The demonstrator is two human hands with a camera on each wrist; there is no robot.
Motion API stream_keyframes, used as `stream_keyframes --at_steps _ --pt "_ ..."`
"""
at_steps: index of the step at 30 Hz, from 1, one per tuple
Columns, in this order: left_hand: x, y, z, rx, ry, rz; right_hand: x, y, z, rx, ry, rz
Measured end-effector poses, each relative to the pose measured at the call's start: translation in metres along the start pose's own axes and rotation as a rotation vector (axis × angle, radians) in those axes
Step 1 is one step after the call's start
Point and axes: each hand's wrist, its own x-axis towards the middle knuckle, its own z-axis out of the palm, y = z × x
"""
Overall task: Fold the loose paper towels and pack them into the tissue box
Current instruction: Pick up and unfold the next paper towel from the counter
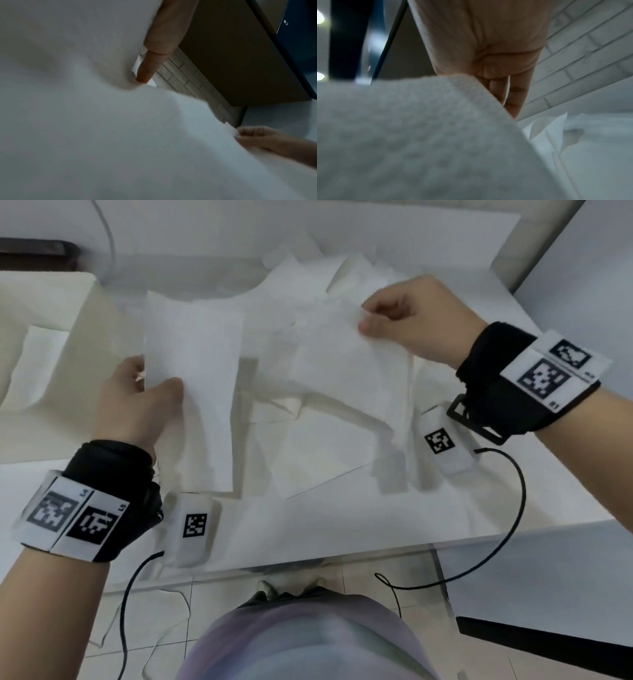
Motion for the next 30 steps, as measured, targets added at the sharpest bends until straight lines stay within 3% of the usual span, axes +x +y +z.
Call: stream_keyframes --at_steps 5,8,10,17,22,30 --pt "-0.002 0.007 0.007 0.036 -0.04 0.115 0.0 0.001 -0.02 0.428 0.196 0.028" --pt "-0.003 0.015 0.014 0.062 -0.087 0.22 -0.001 -0.006 -0.021 0.656 0.253 0.063" --pt "-0.006 0.023 0.023 0.02 -0.112 0.204 -0.001 -0.01 -0.018 0.771 0.262 0.08" --pt "-0.023 0.06 0.05 -0.183 -0.25 0.246 0.008 -0.031 0.012 0.813 0.259 0.19" --pt "-0.023 0.061 0.061 -0.239 -0.183 0.315 0.011 -0.039 0.027 0.838 0.221 0.18" --pt "-0.002 0.044 0.048 -0.287 -0.072 0.198 0.017 -0.04 0.022 0.867 0.321 0.133"
